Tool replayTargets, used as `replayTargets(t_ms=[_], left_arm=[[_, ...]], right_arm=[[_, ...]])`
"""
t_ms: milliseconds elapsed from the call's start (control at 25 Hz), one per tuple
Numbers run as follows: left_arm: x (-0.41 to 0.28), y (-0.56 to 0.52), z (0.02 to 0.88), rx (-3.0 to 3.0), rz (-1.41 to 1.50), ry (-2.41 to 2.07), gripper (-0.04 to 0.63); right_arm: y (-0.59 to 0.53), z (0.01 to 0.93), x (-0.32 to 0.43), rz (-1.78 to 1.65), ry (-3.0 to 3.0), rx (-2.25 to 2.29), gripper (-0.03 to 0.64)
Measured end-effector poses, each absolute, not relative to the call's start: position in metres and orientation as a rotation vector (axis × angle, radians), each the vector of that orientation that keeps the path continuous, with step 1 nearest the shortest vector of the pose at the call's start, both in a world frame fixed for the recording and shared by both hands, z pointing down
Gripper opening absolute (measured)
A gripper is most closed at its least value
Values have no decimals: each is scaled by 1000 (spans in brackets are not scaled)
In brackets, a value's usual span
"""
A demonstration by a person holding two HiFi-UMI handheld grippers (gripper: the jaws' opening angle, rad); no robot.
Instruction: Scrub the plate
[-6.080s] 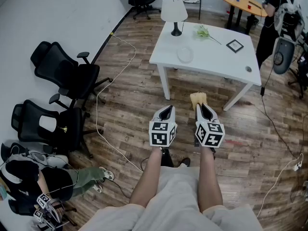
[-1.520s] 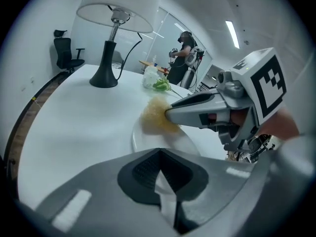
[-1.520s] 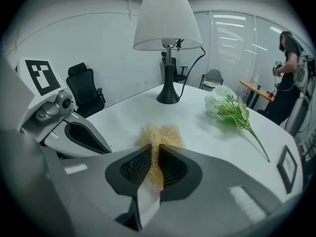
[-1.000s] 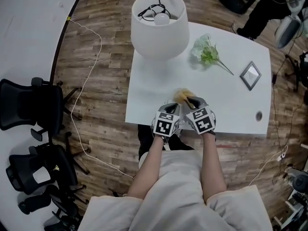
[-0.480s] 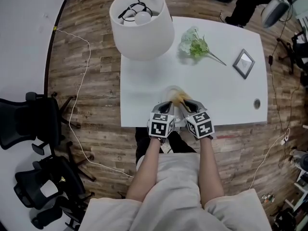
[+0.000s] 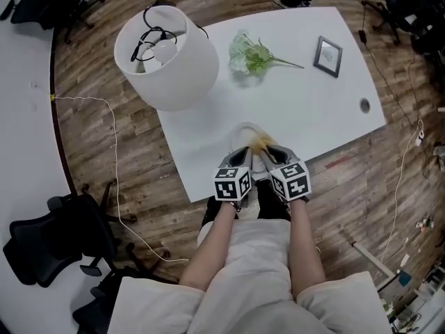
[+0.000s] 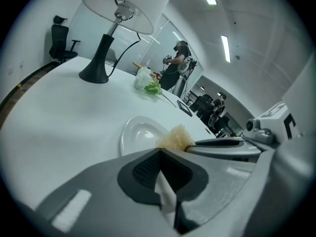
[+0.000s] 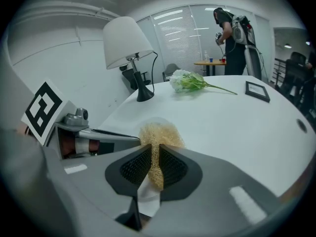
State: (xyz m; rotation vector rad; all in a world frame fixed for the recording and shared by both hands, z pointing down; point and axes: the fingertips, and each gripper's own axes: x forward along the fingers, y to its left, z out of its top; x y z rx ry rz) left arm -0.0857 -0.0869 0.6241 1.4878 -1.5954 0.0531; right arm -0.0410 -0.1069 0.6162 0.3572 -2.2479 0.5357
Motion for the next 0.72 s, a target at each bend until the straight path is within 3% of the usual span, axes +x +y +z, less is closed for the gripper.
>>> replayTargets(t_ms=[720], left_arm=[[-79, -90, 622, 1685, 115, -1373, 2]], right_arm=[[-88, 615, -27, 777, -2228, 868, 69]])
